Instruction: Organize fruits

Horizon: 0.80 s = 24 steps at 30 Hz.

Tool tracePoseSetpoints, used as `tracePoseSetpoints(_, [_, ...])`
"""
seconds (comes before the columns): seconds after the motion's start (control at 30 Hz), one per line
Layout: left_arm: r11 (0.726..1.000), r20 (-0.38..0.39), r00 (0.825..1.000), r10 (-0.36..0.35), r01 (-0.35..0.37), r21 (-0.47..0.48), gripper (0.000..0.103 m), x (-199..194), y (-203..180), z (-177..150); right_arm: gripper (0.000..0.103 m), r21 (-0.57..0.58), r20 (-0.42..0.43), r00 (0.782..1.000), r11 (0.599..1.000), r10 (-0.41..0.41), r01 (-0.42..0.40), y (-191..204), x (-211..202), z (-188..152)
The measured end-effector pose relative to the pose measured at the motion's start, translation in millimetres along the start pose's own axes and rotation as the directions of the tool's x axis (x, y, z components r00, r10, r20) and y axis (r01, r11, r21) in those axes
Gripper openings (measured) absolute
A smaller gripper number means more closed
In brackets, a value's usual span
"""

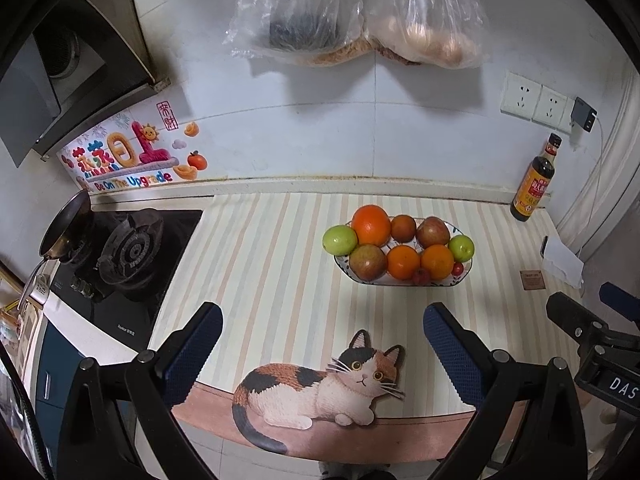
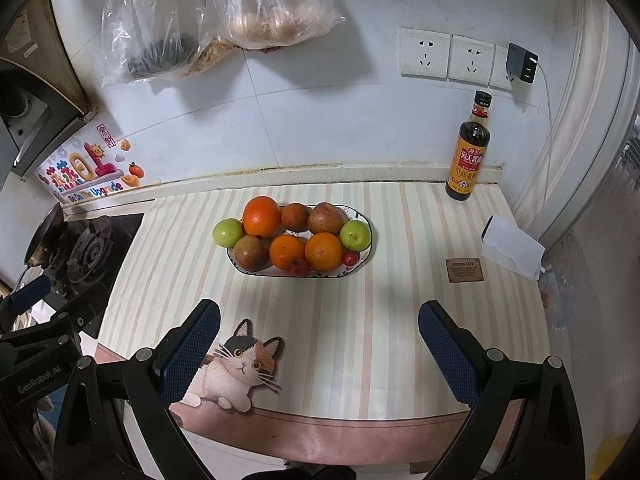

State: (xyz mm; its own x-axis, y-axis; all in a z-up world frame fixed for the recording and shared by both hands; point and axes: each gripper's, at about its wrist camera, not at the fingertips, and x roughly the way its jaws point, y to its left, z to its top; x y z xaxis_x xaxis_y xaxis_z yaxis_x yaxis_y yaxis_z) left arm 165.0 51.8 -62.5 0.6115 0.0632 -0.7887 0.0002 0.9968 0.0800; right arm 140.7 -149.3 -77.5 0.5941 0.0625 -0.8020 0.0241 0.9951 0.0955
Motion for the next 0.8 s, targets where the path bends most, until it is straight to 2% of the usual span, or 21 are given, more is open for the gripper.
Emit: tracePoseSetpoints(0.8, [1.0,0.025,1.0,0.005,-0.005,-0.006,0.103,-12.0,8.4,0.9,0.101,0.002,0.016,1.0,1.0,0.006,-0.006,6.3,-10.9,2.7])
